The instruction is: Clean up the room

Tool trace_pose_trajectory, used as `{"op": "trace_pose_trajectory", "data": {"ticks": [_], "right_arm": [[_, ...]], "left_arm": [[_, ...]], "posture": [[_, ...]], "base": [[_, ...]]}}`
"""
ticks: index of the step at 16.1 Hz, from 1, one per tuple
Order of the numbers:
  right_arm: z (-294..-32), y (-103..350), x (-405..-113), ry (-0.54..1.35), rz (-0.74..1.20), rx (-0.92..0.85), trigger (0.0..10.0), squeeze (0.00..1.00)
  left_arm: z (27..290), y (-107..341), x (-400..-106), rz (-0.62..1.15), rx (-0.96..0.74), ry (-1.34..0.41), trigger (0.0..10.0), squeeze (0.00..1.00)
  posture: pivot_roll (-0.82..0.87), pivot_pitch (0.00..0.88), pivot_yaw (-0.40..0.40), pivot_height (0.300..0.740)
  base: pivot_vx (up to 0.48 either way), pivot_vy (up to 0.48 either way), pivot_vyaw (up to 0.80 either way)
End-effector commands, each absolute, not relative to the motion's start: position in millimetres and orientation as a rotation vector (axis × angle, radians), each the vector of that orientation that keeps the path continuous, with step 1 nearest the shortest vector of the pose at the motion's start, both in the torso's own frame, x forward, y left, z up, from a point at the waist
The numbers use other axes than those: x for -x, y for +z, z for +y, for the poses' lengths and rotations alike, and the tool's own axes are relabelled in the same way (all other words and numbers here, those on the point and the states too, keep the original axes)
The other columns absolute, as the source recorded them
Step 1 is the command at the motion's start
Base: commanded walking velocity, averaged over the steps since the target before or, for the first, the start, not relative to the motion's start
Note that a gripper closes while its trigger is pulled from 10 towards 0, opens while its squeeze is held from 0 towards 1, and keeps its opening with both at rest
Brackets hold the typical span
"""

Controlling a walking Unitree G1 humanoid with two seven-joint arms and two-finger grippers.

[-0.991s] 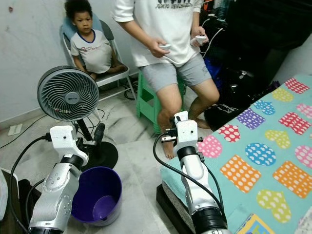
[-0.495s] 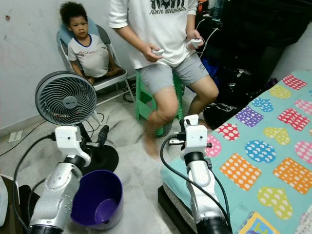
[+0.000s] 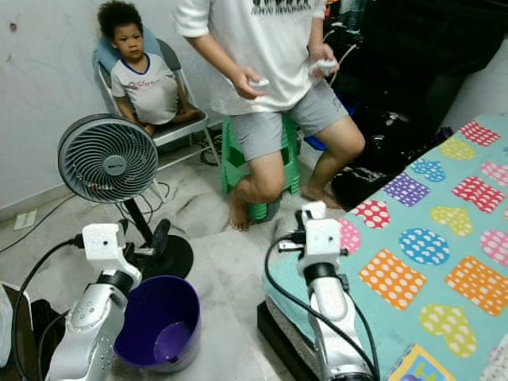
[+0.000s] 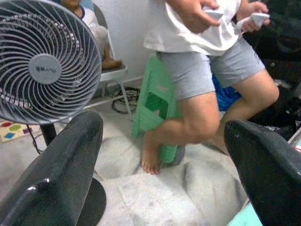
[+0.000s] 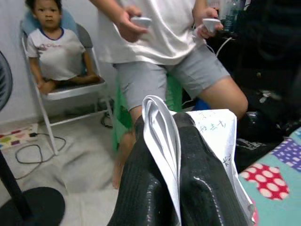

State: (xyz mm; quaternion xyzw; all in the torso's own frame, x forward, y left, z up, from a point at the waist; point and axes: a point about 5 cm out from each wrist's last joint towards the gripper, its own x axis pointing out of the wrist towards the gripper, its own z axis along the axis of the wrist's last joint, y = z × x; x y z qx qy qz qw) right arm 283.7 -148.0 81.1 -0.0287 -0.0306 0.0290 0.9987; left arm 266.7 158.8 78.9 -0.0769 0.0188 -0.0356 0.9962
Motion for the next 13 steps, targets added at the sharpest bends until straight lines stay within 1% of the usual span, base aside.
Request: {"op": "trace_pose_trajectory", "data": {"ticks": [1,3,5,6,8,9,10,11,12,13], "right_arm": [[-150.2,89.2,-287.5,0.054,-0.079,0.056,10.0,0.00],[-153.1,98.8,-296.4,0.071,-0.091,0.074,10.0,0.00],[-157.1,114.5,-307.8,0.076,-0.120,0.086,10.0,0.00],[-158.7,112.4,-312.2,0.069,-0.116,0.071,10.0,0.00],[-157.5,99.8,-316.9,0.063,-0.079,0.090,10.0,0.00],[-154.9,105.7,-318.1,0.064,-0.098,0.063,10.0,0.00],[-151.5,107.8,-316.0,0.084,-0.124,0.092,10.0,0.00],[-152.6,105.1,-316.6,0.065,-0.107,0.074,10.0,0.00],[-152.2,105.5,-317.0,0.057,-0.102,0.100,10.0,0.00],[-150.3,108.0,-316.2,0.067,-0.116,0.119,10.0,0.00]], "left_arm": [[162.0,82.7,-269.3,0.026,0.141,-0.055,10.0,0.00],[159.0,95.5,-276.7,-0.006,0.157,-0.047,10.0,0.00],[157.8,108.4,-279.8,-0.029,0.166,-0.048,10.0,0.00],[158.0,110.5,-279.1,-0.044,0.175,-0.056,10.0,0.00],[166.8,98.6,-281.4,-0.024,0.115,-0.030,10.0,0.00],[173.6,96.2,-280.9,-0.001,0.161,0.014,10.0,0.00],[173.4,92.8,-279.5,0.005,0.127,-0.022,10.0,0.00],[173.4,89.5,-280.5,0.016,0.124,-0.026,10.0,0.00],[172.2,86.7,-282.0,0.030,0.130,-0.028,10.0,0.00],[170.4,87.4,-282.6,0.028,0.130,-0.038,10.0,0.00]], "posture": [[-0.07,0.000,0.010,0.740],[-0.07,0.010,-0.006,0.740],[-0.05,0.000,-0.023,0.740],[-0.04,0.000,-0.030,0.740],[-0.03,0.000,-0.009,0.740],[-0.04,0.000,0.008,0.740],[-0.05,0.000,0.015,0.740],[-0.06,0.000,0.022,0.740],[-0.07,0.000,0.024,0.740],[-0.07,0.000,0.020,0.740]], "base": [[0.000,0.000,0.00],[0.000,0.000,0.00],[0.000,0.000,0.00],[0.000,0.000,0.00],[0.000,0.000,0.00],[0.000,0.000,0.00],[0.000,0.000,0.00],[0.000,0.000,0.00],[0.000,0.000,0.00],[0.000,0.000,0.80]]}}
